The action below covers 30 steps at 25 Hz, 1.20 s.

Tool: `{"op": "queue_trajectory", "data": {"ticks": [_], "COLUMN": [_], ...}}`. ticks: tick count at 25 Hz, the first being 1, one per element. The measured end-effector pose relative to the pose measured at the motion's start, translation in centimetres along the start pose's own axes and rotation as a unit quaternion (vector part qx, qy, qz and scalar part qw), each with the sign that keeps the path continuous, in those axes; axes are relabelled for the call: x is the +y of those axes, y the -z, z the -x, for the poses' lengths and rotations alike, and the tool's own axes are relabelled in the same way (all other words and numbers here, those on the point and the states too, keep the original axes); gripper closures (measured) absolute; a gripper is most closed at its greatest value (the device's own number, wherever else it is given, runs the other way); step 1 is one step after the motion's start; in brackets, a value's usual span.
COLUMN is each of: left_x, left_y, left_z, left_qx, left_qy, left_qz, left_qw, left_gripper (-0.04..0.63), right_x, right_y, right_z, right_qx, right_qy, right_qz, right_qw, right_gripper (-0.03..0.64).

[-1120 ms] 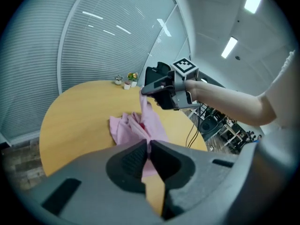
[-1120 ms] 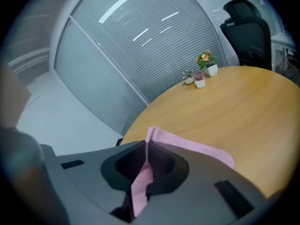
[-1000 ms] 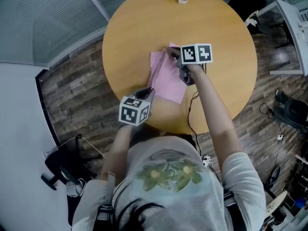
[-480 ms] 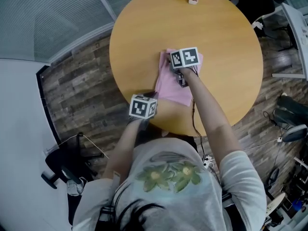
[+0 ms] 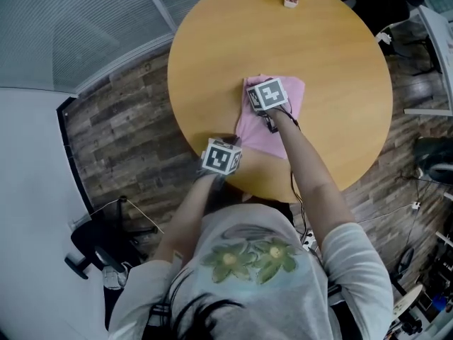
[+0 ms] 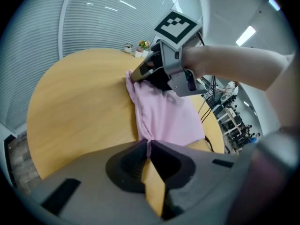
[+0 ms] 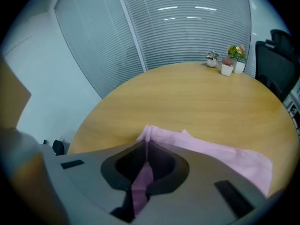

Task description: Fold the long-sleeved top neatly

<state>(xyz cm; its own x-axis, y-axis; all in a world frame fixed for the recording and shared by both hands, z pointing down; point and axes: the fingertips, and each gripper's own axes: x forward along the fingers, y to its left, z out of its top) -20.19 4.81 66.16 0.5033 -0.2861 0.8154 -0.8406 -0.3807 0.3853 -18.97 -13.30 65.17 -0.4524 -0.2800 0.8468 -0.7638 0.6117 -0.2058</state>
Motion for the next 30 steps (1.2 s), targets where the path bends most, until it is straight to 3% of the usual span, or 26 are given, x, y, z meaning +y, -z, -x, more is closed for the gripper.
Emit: {"op": "queue_trajectory", "data": {"ticks": [3,5,6,8,11,13,16,21,25,30], "left_x": [-0.1,-0.1,-0.1,-0.1,-0.2,-0.3,0.0,0.2,-0.7,-3.1], "left_y": [-0.1,-0.2,-0.3,-0.7,-1.1,-1.6,-3.3,-7.4,-10.3,-12.9], "left_z": [0.0,0.1,0.3,0.8,1.1,1.4,2.7,5.7,8.4,11.2], "left_qx": [-0.002,-0.006,-0.008,-0.012,-0.019,-0.027,-0.054,-0.119,-0.168,-0.215], "left_qy": [0.004,0.013,0.019,0.029,0.035,0.036,0.03,0.024,0.006,-0.028], "left_qz": [-0.003,0.006,0.019,0.045,0.049,0.046,0.055,0.075,0.057,0.023], "left_qw": [1.0,0.9999,0.9996,0.9985,0.998,0.9979,0.9965,0.9898,0.9841,0.9759], "left_gripper": [0.566,0.564,0.552,0.512,0.408,0.399,0.396,0.396,0.397,0.399], "right_x": [0.1,0.7,1.2,2.0,2.0,1.7,0.7,-0.8,-1.0,-0.6], "right_y": [-0.1,-0.3,-0.4,-0.7,-1.5,-2.4,-3.4,-3.7,-2.3,0.2], "right_z": [-0.1,0.0,0.1,0.7,2.7,4.7,8.0,14.2,18.6,22.2], "right_qx": [0.001,-0.004,-0.007,-0.017,-0.057,-0.099,-0.158,-0.234,-0.273,-0.288], "right_qy": [-0.009,-0.038,-0.058,-0.087,-0.103,-0.108,-0.098,-0.078,-0.066,-0.034], "right_qz": [0.002,-0.006,-0.012,-0.023,-0.047,-0.074,-0.1,-0.093,-0.076,-0.049], "right_qw": [1.0,0.999,0.998,0.996,0.992,0.986,0.977,0.964,0.957,0.956], "right_gripper": [0.586,0.58,0.52,0.447,0.434,0.434,0.434,0.434,0.435,0.436]}}
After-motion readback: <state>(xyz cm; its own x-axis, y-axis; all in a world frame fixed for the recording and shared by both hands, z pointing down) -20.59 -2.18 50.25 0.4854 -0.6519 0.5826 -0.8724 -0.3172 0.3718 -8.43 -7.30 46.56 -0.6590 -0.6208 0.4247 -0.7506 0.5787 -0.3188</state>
